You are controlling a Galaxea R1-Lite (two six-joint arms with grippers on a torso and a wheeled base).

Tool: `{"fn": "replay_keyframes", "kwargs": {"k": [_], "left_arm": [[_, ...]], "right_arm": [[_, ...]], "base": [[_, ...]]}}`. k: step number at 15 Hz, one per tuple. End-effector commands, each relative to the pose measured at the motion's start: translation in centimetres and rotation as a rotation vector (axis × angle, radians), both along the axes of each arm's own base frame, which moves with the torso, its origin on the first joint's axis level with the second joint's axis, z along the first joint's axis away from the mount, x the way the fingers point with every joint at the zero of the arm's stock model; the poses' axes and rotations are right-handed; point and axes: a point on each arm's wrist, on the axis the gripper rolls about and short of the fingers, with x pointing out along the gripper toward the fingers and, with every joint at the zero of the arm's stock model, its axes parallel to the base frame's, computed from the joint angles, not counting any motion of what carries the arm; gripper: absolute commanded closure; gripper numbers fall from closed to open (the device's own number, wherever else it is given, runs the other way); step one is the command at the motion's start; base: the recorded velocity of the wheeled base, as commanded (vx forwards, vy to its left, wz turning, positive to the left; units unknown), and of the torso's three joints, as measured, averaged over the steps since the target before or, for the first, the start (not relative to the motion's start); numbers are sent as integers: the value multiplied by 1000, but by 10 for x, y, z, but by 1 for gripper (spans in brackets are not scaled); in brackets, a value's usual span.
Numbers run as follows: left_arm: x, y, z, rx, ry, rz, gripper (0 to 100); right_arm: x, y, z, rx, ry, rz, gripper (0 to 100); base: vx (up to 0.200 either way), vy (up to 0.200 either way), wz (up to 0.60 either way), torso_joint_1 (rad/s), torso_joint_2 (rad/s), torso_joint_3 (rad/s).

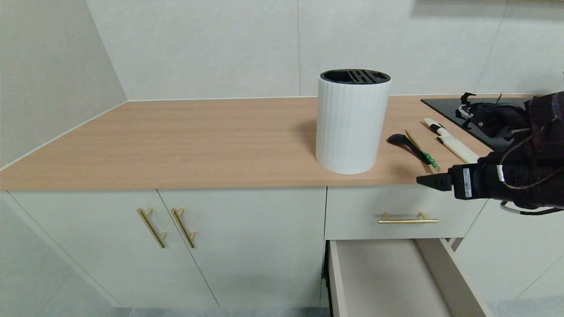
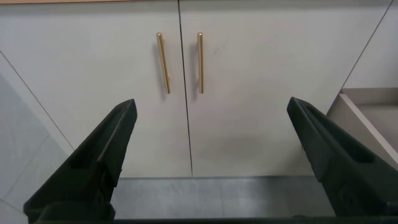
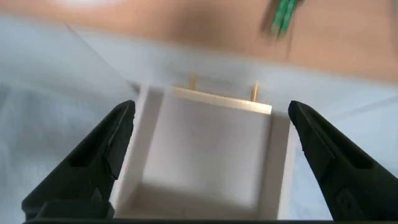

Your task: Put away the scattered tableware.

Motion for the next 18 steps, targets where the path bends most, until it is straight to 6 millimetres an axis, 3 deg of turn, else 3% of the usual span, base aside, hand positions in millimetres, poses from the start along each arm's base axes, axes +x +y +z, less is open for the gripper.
{"fn": "replay_keyframes", "kwargs": {"k": [1, 7, 10, 18], "left_arm": [[0, 0, 0, 0, 0, 0, 0], [0, 0, 0, 0, 0, 0, 0], [0, 0, 0, 0, 0, 0, 0], [0, 0, 0, 0, 0, 0, 0]], "right_arm": [[14, 5, 4, 49, -26, -52, 0], [54, 15, -17, -10, -55, -203, 0], [64, 11, -21, 13, -44, -250, 0], [68, 5, -23, 6, -41, -279, 0]], "base": [[0, 0, 0, 0, 0, 0], [0, 0, 0, 0, 0, 0], [0, 0, 0, 0, 0, 0], [0, 0, 0, 0, 0, 0]]}}
